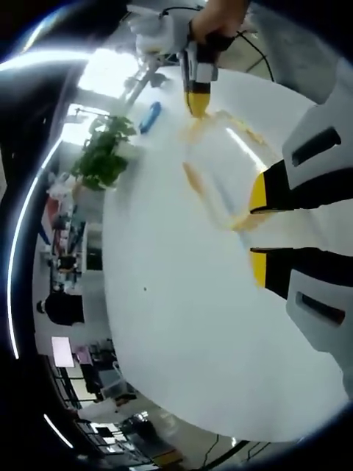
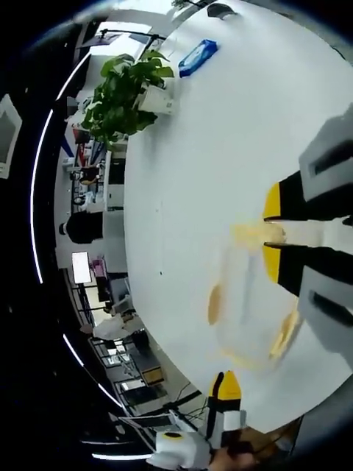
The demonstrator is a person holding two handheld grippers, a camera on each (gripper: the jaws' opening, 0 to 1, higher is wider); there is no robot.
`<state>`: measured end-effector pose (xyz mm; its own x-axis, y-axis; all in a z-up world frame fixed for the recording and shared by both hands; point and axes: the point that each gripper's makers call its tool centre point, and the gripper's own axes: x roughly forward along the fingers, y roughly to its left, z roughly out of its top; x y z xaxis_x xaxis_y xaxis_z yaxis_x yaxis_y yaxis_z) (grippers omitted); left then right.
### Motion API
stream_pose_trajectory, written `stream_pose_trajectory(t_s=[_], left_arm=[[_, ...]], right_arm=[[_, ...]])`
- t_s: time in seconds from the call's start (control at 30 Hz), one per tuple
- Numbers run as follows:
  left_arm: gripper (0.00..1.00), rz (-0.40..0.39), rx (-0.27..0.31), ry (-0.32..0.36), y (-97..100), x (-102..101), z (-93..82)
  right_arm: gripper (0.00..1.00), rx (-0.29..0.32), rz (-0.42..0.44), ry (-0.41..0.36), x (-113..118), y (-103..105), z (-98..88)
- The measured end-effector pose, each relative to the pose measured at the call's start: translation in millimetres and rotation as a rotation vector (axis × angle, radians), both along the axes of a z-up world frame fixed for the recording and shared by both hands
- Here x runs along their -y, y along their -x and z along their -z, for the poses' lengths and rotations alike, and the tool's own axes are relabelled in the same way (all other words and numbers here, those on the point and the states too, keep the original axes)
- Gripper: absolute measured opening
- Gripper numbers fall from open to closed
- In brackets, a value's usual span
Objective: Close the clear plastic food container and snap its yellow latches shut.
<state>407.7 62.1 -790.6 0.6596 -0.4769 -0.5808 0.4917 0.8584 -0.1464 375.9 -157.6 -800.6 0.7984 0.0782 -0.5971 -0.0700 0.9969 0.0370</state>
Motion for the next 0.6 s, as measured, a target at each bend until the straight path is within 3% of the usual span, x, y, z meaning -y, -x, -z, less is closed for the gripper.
stream_pose_trajectory(t_s=[0.23, 0.37, 0.6], left_arm=[[0.21, 0.009, -0.012, 0.026, 2.6, 5, -0.2], [0.30, 0.015, -0.041, 0.157, 6.4, 21, -5.4], [0.29, 0.030, -0.077, 0.153, 9.4, 25, 5.9]], right_arm=[[0.16, 0.022, -0.015, -0.038, -6, -5, -4.5], [0.21, 0.015, -0.067, -0.073, -18, -7, -1.6], [0.27, -0.010, -0.123, -0.127, -32, -10, 4.0]])
